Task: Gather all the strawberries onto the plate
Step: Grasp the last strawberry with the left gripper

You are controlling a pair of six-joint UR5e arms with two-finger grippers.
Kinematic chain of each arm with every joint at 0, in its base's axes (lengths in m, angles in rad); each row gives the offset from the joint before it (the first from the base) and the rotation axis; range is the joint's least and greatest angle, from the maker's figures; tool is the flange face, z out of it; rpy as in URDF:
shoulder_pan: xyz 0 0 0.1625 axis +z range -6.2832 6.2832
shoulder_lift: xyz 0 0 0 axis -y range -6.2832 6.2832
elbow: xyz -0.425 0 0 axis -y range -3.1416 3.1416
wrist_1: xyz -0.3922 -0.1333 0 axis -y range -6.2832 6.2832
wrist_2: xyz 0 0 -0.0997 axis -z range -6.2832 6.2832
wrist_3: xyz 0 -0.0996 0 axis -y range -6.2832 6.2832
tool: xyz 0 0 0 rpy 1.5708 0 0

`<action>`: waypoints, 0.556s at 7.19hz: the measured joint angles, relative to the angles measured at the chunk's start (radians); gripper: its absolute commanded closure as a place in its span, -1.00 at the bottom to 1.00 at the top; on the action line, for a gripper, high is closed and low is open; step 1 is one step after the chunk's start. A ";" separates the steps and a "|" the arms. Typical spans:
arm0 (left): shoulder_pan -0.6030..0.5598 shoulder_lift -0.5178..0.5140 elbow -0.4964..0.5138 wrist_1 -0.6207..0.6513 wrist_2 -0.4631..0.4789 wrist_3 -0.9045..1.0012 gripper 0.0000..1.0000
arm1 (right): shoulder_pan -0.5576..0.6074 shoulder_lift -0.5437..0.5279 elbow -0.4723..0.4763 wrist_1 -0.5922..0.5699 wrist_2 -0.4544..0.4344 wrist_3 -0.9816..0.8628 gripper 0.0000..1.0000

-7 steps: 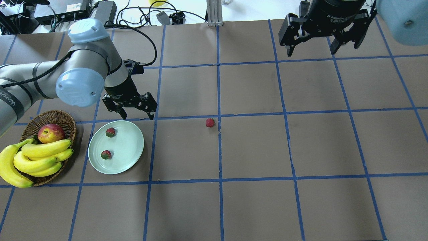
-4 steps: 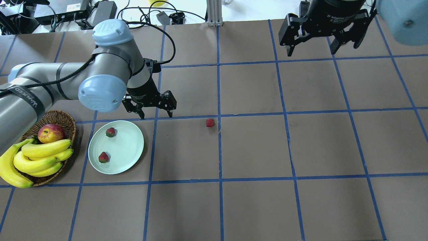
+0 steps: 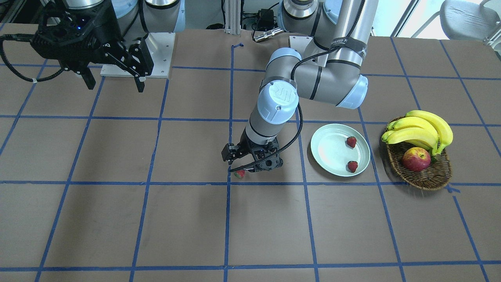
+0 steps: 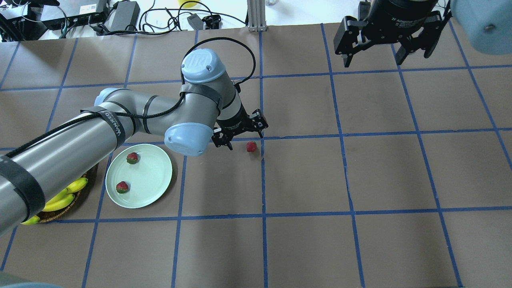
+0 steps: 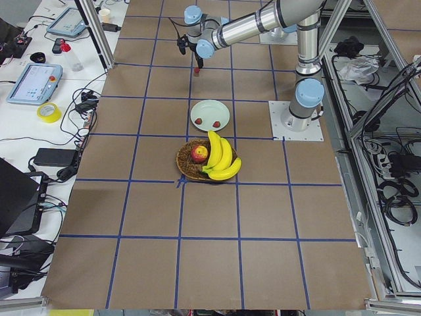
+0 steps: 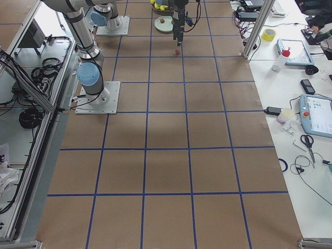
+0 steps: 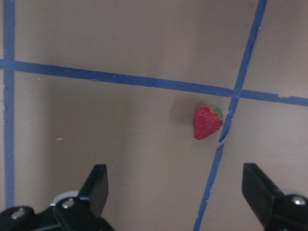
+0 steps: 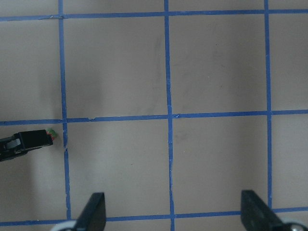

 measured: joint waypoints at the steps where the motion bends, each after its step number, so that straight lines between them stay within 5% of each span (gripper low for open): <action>1: -0.009 -0.033 -0.001 0.040 0.001 -0.026 -0.84 | 0.000 0.000 0.000 0.001 0.000 0.000 -1.00; 2: -0.012 -0.062 0.000 0.076 0.001 -0.040 -0.70 | 0.000 0.000 0.000 0.001 0.000 0.000 -1.00; 3: -0.013 -0.088 0.002 0.098 0.001 -0.047 0.00 | 0.000 0.000 0.000 0.001 0.000 0.000 -1.00; 4: -0.014 -0.106 0.004 0.107 0.001 -0.050 0.99 | 0.000 0.000 0.000 0.000 0.001 0.000 -1.00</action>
